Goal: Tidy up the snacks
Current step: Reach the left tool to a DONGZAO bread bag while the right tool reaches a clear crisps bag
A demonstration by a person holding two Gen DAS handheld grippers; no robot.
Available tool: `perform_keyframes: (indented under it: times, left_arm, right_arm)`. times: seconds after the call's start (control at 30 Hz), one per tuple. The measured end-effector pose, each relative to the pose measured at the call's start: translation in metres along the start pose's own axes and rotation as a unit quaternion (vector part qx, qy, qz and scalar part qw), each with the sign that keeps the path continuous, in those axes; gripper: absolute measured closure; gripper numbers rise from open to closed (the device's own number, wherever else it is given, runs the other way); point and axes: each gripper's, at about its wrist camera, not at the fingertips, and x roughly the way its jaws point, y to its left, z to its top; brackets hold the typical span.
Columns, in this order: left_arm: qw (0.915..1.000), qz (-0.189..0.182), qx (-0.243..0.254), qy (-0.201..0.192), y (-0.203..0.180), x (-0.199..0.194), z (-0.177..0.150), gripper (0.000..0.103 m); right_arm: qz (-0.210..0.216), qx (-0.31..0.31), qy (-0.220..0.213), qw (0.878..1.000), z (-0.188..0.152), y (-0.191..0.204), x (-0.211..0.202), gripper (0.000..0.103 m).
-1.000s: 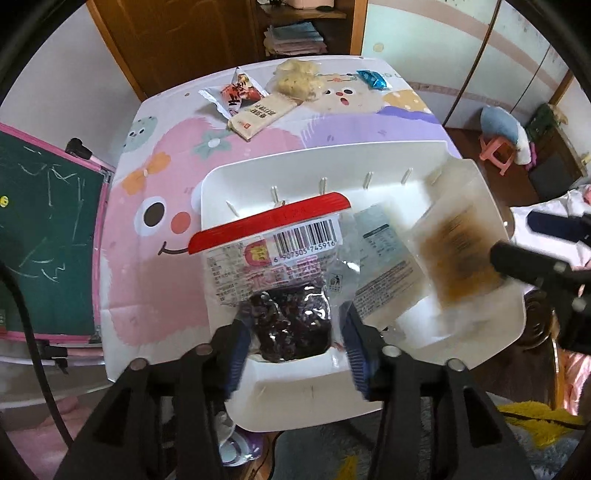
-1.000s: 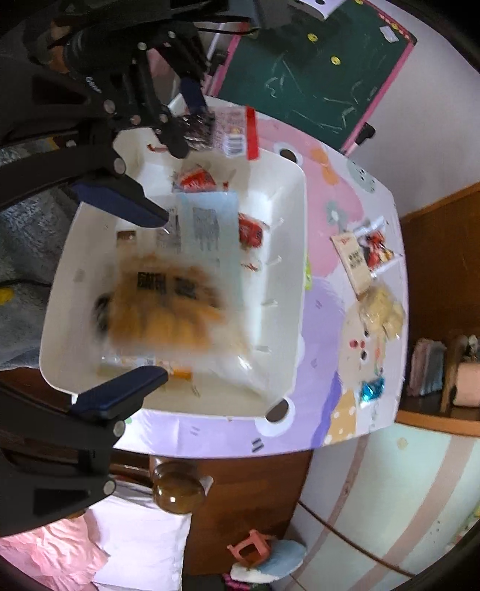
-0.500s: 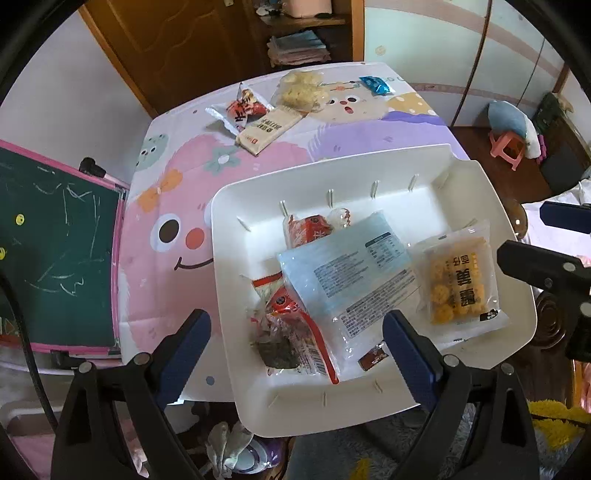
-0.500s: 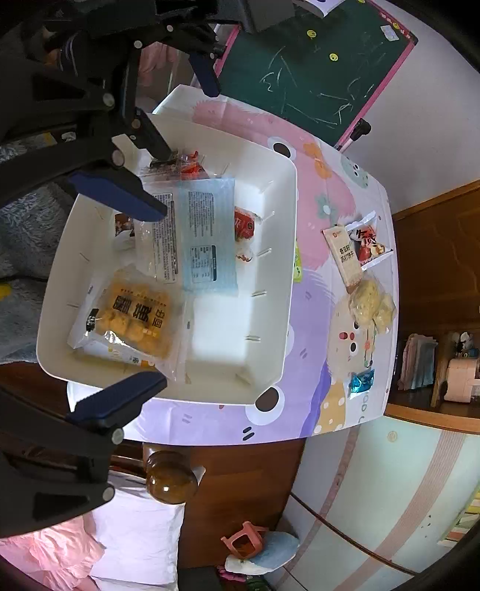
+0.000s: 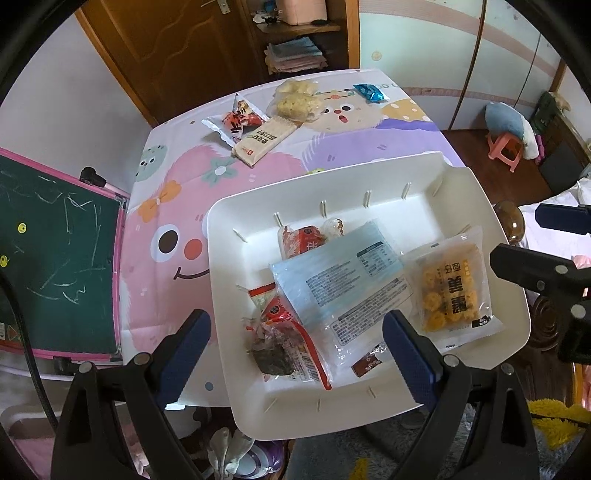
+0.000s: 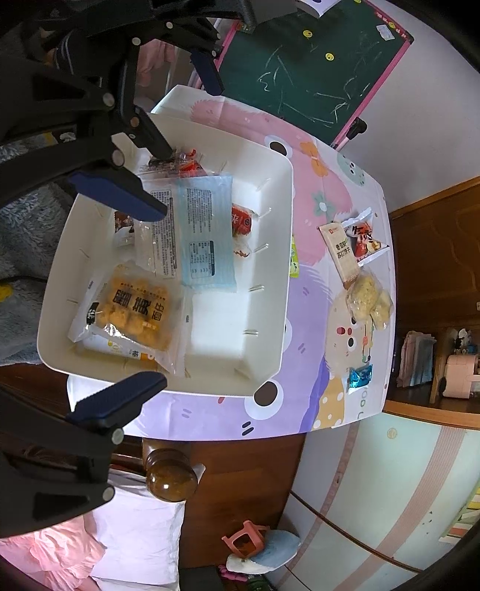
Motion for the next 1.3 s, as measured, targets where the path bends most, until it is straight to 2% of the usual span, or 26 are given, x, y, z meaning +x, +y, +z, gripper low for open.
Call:
perform_keyframes:
  times: [0.5,0.77,0.93,1.13,1.3]
  left_arm:
    - [0.9999,0.0,-0.004,0.011,0.004,0.008,0.008,0.009]
    - [0.9999,0.009,-0.008,0.0,0.017,0.011,0.033,0.009]
    - [0.9993,0.027,0.001,-0.026,0.036,0.008,0.066,0.009]
    - [0.997,0.042,0.015,-0.063,0.07,0.006,0.128,0.009]
    - [0.9962,0.04,0.052,-0.057,0.09,0.026,0.178,0.009]
  right_arm:
    - [0.005,-0.001,0.011,1.0,0.01,0.001,0.008,0.019]
    - [0.009,-0.002,0.006,1.0,0.029,-0.003,0.014,0.019]
    - [0.013,-0.005,-0.013,1.0,0.063,-0.006,0.006,0.019]
    - [0.011,-0.008,-0.052,0.999,0.127,-0.015,-0.007,0.019]
    - [0.012,-0.022,-0.089,0.996,0.19,-0.018,-0.011,0.019]
